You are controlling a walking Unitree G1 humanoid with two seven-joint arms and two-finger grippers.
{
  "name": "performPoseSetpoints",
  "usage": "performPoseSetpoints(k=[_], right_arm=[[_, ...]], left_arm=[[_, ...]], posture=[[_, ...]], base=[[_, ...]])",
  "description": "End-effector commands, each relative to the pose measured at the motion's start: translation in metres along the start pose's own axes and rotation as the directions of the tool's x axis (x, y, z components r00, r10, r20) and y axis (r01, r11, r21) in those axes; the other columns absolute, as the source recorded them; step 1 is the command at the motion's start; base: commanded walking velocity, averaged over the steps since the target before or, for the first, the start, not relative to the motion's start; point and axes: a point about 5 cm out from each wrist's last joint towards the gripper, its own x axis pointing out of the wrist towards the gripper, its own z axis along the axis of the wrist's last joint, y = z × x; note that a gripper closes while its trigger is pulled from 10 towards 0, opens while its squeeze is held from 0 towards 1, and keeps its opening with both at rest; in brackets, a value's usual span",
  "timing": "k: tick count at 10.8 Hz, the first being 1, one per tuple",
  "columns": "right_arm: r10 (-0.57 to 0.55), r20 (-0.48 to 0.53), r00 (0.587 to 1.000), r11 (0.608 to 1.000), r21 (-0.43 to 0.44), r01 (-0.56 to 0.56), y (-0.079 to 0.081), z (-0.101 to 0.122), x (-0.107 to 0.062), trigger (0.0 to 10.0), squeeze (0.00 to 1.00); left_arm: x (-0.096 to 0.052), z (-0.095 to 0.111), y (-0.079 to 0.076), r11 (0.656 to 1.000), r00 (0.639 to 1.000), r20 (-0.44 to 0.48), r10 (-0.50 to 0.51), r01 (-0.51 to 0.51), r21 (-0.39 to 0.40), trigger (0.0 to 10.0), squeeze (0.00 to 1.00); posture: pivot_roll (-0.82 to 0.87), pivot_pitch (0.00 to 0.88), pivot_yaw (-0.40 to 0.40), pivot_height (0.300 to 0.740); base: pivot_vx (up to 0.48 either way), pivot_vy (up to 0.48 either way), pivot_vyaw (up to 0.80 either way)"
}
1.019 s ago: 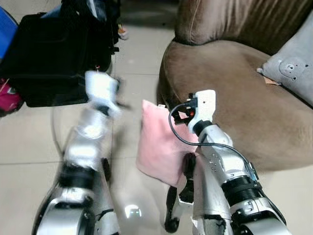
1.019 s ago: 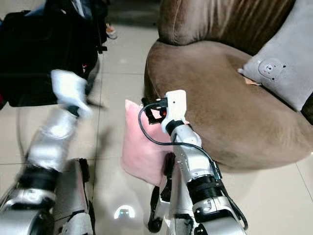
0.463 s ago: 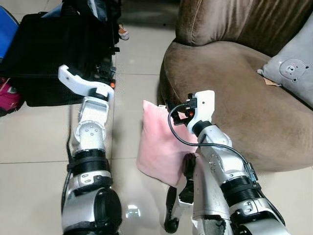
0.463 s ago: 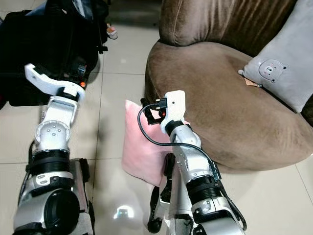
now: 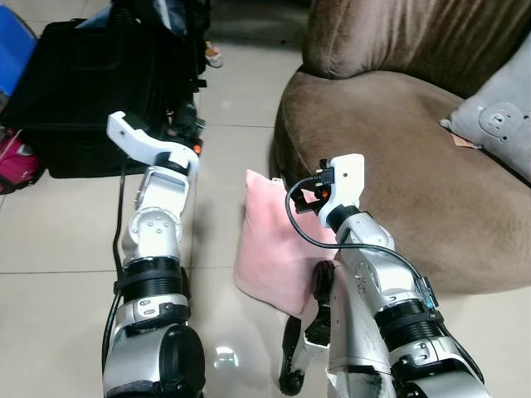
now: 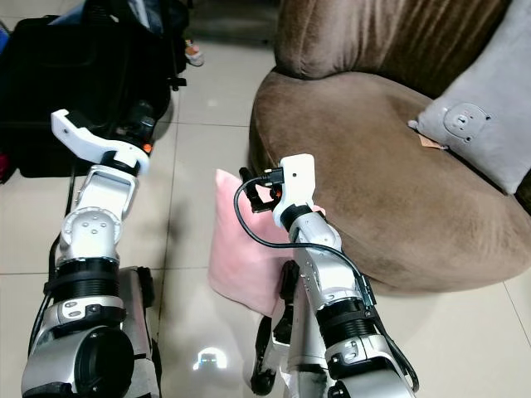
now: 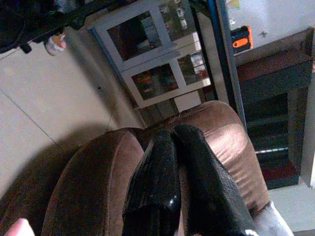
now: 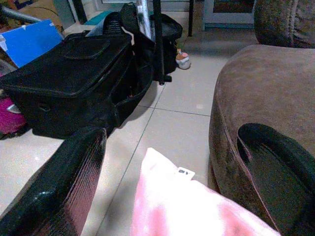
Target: Move the pillow to the sofa from floor
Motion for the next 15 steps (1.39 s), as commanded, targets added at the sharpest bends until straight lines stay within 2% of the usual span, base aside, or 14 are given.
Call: performPoseSetpoints(k=[1,3,10,13,15], right_arm=[[-0.017,-0.020,1.000,1.000,-0.004,0.017,-0.005,-0.005,-0.005,10.0,0.00],[-0.019,-0.019,1.000,1.000,-0.005,0.019,-0.005,-0.004,-0.005,10.0,0.00],[-0.028,-0.025,0.999,0.999,-0.016,0.028,-0.008,-0.002,-0.006,10.0,0.00],[-0.028,-0.027,0.999,0.999,-0.018,0.027,-0.009,-0.001,-0.005,10.0,0.00],[-0.031,-0.029,0.999,0.999,-0.023,0.030,-0.009,-0.002,-0.006,10.0,0.00]], left_arm=[[-0.001,-0.003,-0.005,0.999,1.000,-0.013,-0.020,0.020,0.029,10.0,1.00],[0.000,-0.004,-0.010,0.998,0.999,-0.018,-0.050,0.051,0.049,10.0,1.00],[-0.002,-0.011,-0.011,0.994,0.997,-0.041,-0.060,0.064,0.092,10.0,1.00],[-0.003,-0.014,-0.011,0.988,0.996,-0.053,-0.072,0.079,0.131,10.0,1.00],[-0.006,-0.019,-0.011,0.974,0.993,-0.074,-0.089,0.102,0.204,10.0,1.00]], posture=[[0.18,0.241,-0.132,0.506],[0.17,0.238,-0.130,0.506],[0.16,0.250,-0.130,0.506],[0.17,0.241,-0.128,0.506],[0.17,0.233,-0.130,0.506]], base=[[0.000,0.000,0.00],[0.000,0.000,0.00],[0.000,0.000,0.00],[0.000,0.000,0.00],[0.000,0.000,0.00]])
